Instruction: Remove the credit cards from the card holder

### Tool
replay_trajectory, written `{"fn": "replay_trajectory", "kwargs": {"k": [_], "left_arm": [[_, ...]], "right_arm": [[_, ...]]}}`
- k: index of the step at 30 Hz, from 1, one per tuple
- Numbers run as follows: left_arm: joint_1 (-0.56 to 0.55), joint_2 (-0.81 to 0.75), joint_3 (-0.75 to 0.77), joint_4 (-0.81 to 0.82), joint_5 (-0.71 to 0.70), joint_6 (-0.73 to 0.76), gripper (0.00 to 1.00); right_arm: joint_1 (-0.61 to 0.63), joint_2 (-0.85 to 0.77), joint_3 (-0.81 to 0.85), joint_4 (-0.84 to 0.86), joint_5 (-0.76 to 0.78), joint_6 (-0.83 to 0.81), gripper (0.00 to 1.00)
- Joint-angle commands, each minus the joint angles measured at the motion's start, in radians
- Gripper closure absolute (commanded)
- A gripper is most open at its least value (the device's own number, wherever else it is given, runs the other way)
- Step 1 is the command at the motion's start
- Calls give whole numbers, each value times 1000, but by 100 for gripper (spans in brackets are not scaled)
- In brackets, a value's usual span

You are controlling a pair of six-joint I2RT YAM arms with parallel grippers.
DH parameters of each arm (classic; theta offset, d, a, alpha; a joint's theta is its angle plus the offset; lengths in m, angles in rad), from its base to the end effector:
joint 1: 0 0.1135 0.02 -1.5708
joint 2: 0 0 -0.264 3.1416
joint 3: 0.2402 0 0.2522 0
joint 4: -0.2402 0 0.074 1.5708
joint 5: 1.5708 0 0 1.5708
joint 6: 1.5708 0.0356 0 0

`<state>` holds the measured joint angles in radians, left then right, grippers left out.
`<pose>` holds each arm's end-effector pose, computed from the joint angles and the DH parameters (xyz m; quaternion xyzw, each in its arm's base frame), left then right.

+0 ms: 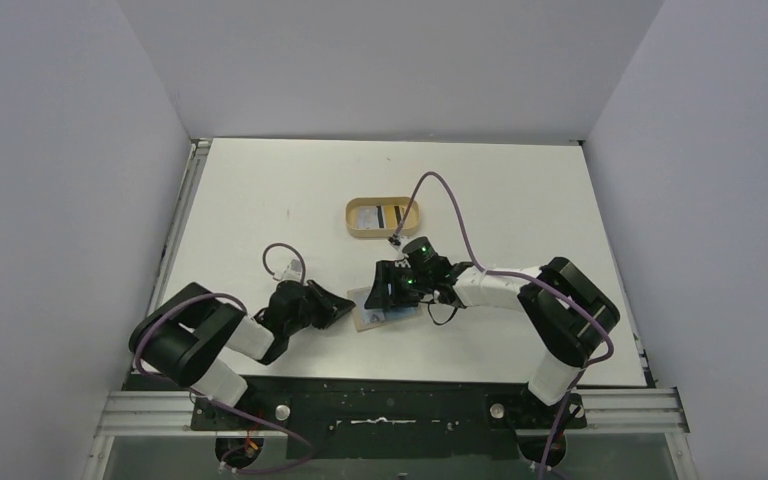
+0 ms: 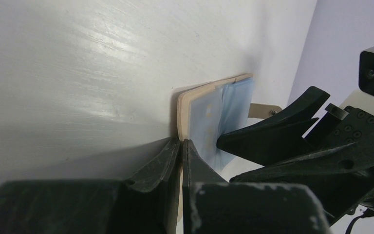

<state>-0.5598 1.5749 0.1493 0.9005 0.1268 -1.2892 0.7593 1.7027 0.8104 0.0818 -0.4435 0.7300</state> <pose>0.1760 -0.1156 0.0890 -0.2788 0.8191 -0.4309 0.2563 0.2276 0.2371 0.1452 -0.0949 0.9046 0.3955 0.1278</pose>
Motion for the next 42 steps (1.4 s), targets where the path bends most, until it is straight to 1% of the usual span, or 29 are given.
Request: {"fn": "replay_trajectory", "kwargs": {"k": [1,5,7,9,12,16,19,22,28,37,42], "left_arm": [[3,-70,27,-234,-44,88,100],[-4,-189,79,-471,-99,163,100],[-7,-245,118,-608,-139,207,100],[-6,-282,142,-707,-165,239,100],[-6,-297,159,-755,-171,266,100],[-9,-258,180,-785,-169,284,100],[-13,-224,187,-787,-167,292,100],[-17,-199,198,-796,-170,303,100],[-18,-200,209,-824,-180,318,100],[-18,-210,204,-855,-189,335,100],[-18,-205,207,-857,-186,334,100]], "right_arm": [[7,-4,13,28,-21,14,45],[8,-39,14,22,-8,7,44],[8,-41,16,22,-6,1,44],[5,-34,19,27,-11,0,44],[6,-25,19,60,-26,15,44],[10,-11,24,117,-55,38,44],[14,-3,22,209,-117,66,44],[15,14,35,243,-162,89,44],[11,42,44,173,-130,72,44],[9,31,41,71,-60,27,44],[16,51,49,51,-49,16,44]]}}
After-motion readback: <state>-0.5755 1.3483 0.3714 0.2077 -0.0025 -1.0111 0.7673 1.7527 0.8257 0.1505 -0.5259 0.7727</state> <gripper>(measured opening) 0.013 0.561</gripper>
